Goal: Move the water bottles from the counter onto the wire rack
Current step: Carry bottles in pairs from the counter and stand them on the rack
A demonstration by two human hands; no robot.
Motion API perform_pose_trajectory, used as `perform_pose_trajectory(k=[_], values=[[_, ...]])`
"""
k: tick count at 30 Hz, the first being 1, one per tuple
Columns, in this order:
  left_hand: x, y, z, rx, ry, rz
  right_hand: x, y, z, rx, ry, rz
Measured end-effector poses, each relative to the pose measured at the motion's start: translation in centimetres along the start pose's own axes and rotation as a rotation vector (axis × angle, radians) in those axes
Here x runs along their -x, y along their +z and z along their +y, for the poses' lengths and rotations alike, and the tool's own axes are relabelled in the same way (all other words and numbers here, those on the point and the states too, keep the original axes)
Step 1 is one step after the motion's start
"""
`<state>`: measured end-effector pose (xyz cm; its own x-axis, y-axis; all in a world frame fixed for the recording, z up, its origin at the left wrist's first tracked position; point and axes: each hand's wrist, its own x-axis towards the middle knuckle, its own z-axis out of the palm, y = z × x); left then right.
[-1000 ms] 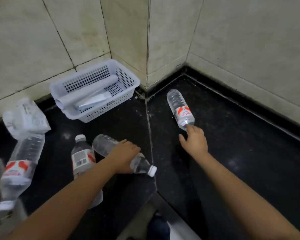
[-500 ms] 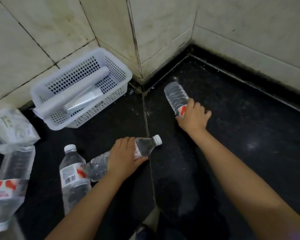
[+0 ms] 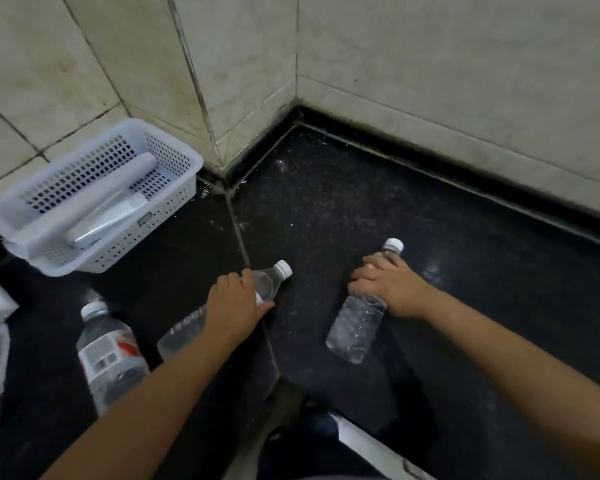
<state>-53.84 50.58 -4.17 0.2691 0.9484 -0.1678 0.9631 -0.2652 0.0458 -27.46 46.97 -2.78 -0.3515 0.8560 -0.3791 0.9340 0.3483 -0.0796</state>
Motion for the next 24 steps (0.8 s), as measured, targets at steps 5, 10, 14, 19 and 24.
perform_pose_trajectory(k=[5,10,14,19,24], values=[[0.9,1.1,4.8,0.041,-0.04,-0.045,1.8,1.5,-1.0,-0.239,0.092,0.223],[0.1,1.1,4.2,0.032,0.013,-0.055,-0.3,0.9,-4.9,-0.573,0.825,0.377],[0.3,0.8,3.4,0.159,0.03,-0.037,-2.9,-0.5,-5.9,-0.515,1.083,0.265],[0.9,0.9,3.5,0.222,0.018,-0.043,-4.2,-0.2,-5.6,-0.576,1.207,0.227],[0.7,1.0,3.4,0.211,0.03,-0.018,-2.4,0.2,-6.0,-0.638,1.155,0.289]])
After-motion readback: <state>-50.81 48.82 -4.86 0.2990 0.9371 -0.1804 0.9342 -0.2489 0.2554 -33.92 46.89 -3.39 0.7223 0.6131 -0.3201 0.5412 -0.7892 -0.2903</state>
